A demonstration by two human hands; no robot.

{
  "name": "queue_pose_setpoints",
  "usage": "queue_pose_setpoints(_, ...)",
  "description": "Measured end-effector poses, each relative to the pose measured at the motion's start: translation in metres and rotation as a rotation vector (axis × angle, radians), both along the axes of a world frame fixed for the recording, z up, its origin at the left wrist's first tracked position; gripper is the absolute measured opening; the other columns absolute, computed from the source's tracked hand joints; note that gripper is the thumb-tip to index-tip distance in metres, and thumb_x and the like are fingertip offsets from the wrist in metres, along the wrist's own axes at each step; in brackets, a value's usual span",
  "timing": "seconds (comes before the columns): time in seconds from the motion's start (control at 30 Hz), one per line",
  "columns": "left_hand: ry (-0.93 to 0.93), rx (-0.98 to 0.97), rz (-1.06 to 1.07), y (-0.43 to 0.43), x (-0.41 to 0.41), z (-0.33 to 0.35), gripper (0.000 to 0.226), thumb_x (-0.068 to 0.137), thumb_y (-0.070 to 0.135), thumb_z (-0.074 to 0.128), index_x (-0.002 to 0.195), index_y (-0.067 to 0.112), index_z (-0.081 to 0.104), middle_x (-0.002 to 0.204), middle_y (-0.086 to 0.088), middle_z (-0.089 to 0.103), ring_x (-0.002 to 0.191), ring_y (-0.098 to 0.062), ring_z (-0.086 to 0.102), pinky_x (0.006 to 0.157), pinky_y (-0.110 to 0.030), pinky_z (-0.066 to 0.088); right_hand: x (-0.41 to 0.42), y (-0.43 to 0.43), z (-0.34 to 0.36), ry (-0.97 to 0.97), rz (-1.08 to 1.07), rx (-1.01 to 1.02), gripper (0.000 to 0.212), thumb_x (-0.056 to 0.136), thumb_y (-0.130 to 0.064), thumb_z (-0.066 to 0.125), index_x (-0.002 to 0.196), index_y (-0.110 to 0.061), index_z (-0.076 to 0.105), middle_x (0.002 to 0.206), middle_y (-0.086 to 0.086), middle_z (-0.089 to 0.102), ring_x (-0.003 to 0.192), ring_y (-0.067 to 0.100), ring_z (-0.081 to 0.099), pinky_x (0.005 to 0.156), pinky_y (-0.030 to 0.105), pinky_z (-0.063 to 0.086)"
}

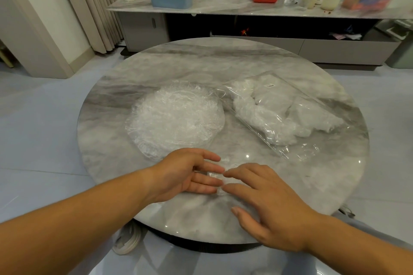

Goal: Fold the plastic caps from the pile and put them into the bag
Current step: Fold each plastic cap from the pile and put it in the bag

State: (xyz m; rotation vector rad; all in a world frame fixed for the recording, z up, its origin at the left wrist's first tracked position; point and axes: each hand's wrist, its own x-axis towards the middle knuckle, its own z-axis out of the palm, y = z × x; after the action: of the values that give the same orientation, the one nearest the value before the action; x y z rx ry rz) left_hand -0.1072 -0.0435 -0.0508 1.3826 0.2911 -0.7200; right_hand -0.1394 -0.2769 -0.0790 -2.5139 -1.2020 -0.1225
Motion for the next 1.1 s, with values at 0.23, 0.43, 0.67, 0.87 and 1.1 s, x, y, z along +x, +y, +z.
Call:
queue_pose_setpoints(0.23, 0.003, 0.03, -0.051, -0.001, 0.007, 0.002, 0.024, 0.101, 0.007, 0.052, 0.125, 0.007, 0.059, 0.113, -0.018, 0.073, 0.101, -0.034, 0.073, 0.084, -0.045, 0.059, -0.005, 0.0, -0.01, 0.032, -0.017, -0.168, 0.036, 0.098, -0.048, 0.044, 0.117, -0.025, 0.064, 0.118, -0.01, 0.059, 0.111, 0.016, 0.053, 0.097, 0.037, 0.043)
queue_pose_setpoints(0.43, -0.451, 0.683, -0.128, -0.008, 0.029, -0.003, 0.026, 0.078, 0.032, 0.085, 0.094, 0.018, 0.07, 0.083, 0.002, 0.071, 0.069, -0.008, 0.066, 0.061, -0.022, 0.053, -0.006, -0.003, -0.008, 0.06, 0.031, -0.193, 0.036, 0.098, -0.048, 0.046, 0.116, -0.022, 0.065, 0.12, -0.006, 0.059, 0.11, 0.016, 0.054, 0.104, 0.034, 0.037)
queue_pose_setpoints(0.67, -0.407, 0.839, -0.422, -0.027, 0.038, 0.003, 0.045, 0.069, 0.048, 0.089, 0.101, 0.021, 0.071, 0.094, 0.002, 0.072, 0.087, -0.014, 0.07, 0.079, -0.027, 0.058, 0.004, -0.013, -0.004, 0.154, 0.143, -0.175, 0.036, 0.098, -0.042, 0.052, 0.12, -0.016, 0.064, 0.123, -0.001, 0.058, 0.11, 0.021, 0.057, 0.112, 0.032, 0.034)
queue_pose_setpoints(0.87, -0.213, 0.631, -0.396, -0.024, 0.037, 0.006, 0.041, 0.069, 0.033, 0.092, 0.099, 0.012, 0.074, 0.083, -0.001, 0.072, 0.066, -0.01, 0.067, 0.062, -0.023, 0.055, 0.006, -0.017, -0.007, 0.175, 0.16, -0.148, 0.033, 0.096, -0.04, 0.054, 0.116, -0.015, 0.064, 0.122, 0.0, 0.057, 0.112, 0.021, 0.058, 0.117, 0.033, 0.032)
queue_pose_setpoints(1.1, -0.201, 0.525, -0.362, -0.023, 0.037, -0.005, 0.029, 0.073, 0.019, 0.09, 0.095, 0.007, 0.075, 0.069, 0.001, 0.069, 0.065, -0.013, 0.067, 0.063, -0.027, 0.056, 0.009, -0.021, -0.006, 0.128, 0.142, -0.092, 0.037, 0.094, -0.043, 0.058, 0.12, -0.019, 0.067, 0.123, -0.006, 0.062, 0.128, 0.017, 0.052, 0.113, 0.036, 0.034)
